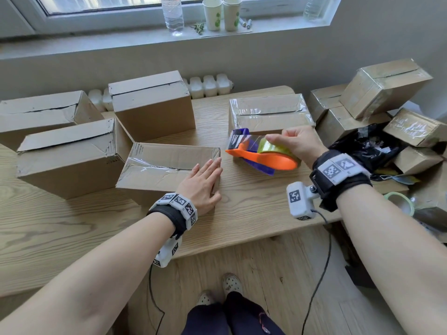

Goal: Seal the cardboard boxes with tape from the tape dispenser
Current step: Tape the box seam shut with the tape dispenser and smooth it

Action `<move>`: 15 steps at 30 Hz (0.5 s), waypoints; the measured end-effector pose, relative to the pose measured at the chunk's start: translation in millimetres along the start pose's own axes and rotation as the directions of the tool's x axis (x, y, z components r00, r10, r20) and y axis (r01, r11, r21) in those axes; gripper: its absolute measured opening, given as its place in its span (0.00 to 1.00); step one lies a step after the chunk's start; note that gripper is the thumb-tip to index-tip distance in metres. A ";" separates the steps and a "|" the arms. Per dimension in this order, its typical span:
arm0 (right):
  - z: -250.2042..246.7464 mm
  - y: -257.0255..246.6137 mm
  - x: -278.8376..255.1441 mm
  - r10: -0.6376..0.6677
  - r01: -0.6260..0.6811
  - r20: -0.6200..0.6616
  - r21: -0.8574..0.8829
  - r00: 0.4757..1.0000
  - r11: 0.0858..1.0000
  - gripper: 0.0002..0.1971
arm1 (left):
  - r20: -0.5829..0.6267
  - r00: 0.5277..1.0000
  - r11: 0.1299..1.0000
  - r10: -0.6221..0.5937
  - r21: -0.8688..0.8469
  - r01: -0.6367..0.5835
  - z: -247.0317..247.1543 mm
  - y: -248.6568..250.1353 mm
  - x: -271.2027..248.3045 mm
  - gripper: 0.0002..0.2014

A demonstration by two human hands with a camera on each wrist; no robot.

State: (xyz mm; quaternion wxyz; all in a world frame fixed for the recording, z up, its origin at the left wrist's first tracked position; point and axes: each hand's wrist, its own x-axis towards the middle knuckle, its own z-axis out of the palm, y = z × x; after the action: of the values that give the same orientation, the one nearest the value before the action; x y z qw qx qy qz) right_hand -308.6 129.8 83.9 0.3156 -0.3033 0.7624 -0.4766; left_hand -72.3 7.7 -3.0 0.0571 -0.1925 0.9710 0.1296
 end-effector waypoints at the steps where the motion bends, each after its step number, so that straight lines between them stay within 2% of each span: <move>1: -1.8 -3.4 0.7 -0.005 0.004 -0.010 -0.023 1.000 1.000 0.22 | -0.005 1.000 1.000 0.001 0.017 -0.001 0.2 0.4 0.2 0.36; 3: -2.8 -3.0 1.1 -0.005 0.004 -0.011 -0.052 1.000 0.999 0.22 | -0.009 1.000 0.999 -0.007 0.050 0.007 -0.3 3.1 -0.3 0.30; 5: -1.1 0.7 -1.9 0.009 -0.009 -0.002 -0.065 1.000 0.998 0.22 | 0.008 1.000 0.996 0.013 0.087 -0.014 -1.7 7.6 -1.4 0.29; 10: 2.4 2.2 -9.5 0.028 -0.028 0.008 -0.025 1.000 0.999 0.23 | 0.012 0.971 0.961 0.239 0.137 -0.238 -2.8 10.1 -17.4 0.24; 13: 3.2 -2.5 -14.0 0.040 -0.040 0.000 -0.016 0.999 0.999 0.22 | 0.068 0.950 0.939 0.306 0.141 -0.313 -6.9 4.8 -32.2 0.28; 15: 5.6 -4.9 -16.4 0.047 -0.047 -0.009 -0.016 0.999 0.999 0.22 | 0.081 0.938 0.923 0.337 0.168 -0.346 -11.8 -1.0 -40.2 0.27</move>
State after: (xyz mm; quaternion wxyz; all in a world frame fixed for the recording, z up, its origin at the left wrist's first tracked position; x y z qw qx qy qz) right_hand -293.4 137.6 89.7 0.3209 -0.2859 0.7744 -0.4644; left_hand -35.6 18.0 14.6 0.0754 -0.0111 0.9956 0.0541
